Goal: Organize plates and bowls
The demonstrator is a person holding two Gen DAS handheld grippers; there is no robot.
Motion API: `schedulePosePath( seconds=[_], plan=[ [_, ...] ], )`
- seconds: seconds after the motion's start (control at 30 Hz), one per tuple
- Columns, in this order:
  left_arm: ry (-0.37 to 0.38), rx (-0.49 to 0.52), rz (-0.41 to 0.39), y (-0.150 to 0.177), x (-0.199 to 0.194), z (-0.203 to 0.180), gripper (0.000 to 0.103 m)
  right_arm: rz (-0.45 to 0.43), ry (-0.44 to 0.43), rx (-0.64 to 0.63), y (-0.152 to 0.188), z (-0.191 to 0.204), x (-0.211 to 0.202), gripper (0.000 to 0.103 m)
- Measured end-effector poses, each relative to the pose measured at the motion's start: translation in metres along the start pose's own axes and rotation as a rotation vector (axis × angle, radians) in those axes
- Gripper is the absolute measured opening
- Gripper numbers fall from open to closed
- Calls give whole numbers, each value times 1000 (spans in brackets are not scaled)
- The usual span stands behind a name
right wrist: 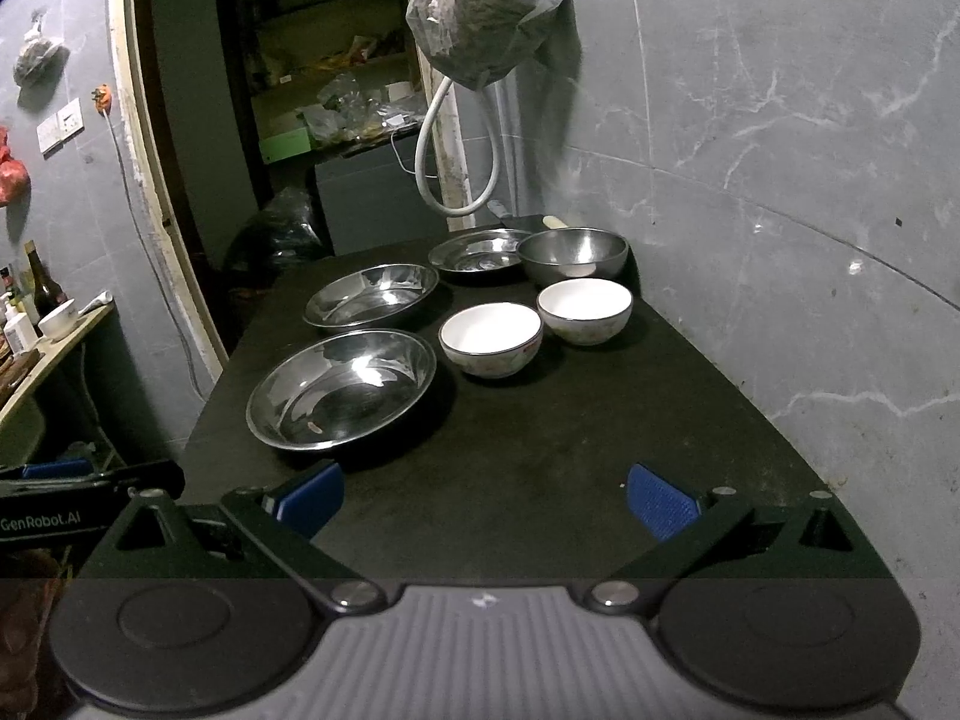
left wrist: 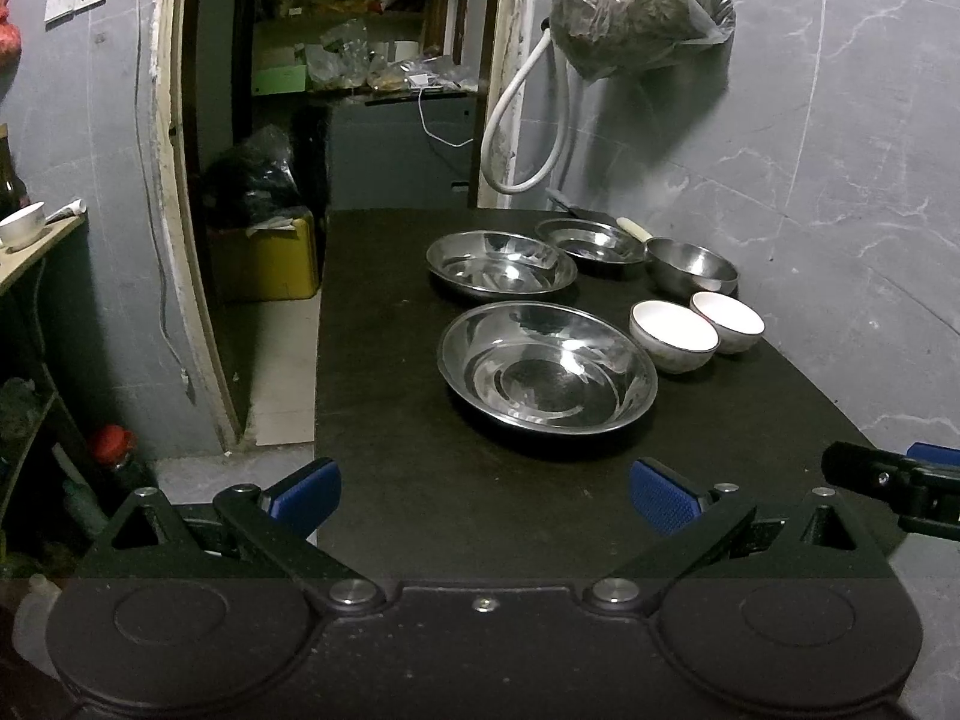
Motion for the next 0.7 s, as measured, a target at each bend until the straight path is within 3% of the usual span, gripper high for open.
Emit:
schedulePosePath(
  seconds=[0.7],
  plan=[
    [1, -14, 18, 3, 14, 1, 102, 6, 12, -4, -1, 3, 4, 103]
  ],
)
Point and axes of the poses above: each gripper's, at about its wrist camera, not at the fingertips, and x roughly the way its jaws point, z to its left, y to its underside, the point moved 2 cm from there along x, roughly the way its jaws point, and after that the axes turned 7 degrees about -z, right-handed, at the moved point
